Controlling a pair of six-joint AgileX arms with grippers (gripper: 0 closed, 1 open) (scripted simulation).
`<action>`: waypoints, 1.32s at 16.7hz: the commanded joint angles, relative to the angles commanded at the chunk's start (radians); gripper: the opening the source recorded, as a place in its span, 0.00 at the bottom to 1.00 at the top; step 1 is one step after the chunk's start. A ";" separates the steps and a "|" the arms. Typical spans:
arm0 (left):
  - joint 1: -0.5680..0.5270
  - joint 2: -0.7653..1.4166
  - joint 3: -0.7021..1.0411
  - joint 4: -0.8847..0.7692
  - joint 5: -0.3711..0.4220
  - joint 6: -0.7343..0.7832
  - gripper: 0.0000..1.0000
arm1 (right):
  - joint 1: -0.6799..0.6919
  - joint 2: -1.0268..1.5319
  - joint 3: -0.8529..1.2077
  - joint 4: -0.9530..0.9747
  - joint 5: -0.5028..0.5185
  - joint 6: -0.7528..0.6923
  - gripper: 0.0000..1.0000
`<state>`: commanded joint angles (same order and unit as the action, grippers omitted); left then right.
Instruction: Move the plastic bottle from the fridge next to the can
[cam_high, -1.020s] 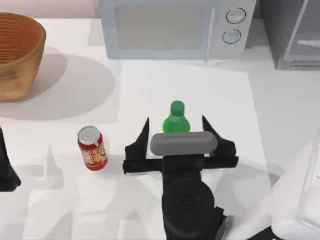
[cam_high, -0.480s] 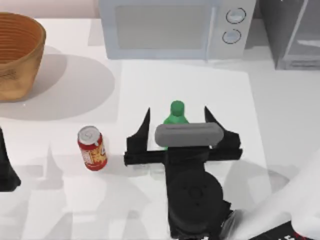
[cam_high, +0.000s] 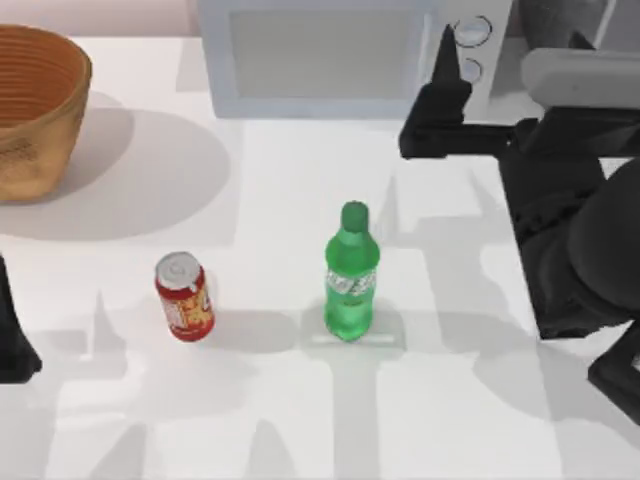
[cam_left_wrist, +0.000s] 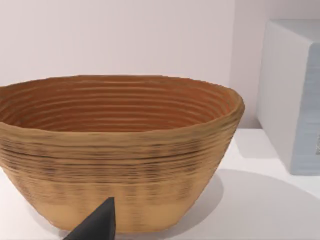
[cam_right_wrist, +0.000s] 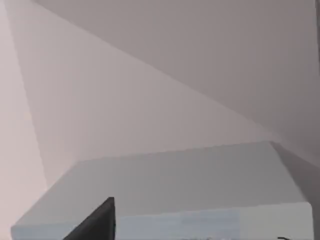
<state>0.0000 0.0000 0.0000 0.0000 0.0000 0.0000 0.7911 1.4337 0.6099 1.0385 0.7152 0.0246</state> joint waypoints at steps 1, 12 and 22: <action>0.000 0.000 0.000 0.000 0.000 0.000 1.00 | -0.055 -0.106 -0.031 -0.061 -0.055 -0.003 1.00; 0.000 0.000 0.000 0.000 0.000 0.000 1.00 | -0.641 -1.199 -0.469 -0.824 -0.595 -0.021 1.00; 0.000 0.000 0.000 0.000 0.000 0.000 1.00 | -0.791 -1.434 -0.610 -1.039 -0.715 -0.025 1.00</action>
<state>0.0000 0.0000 0.0000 0.0000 0.0000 0.0000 0.0000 0.0000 0.0000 0.0000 0.0000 0.0000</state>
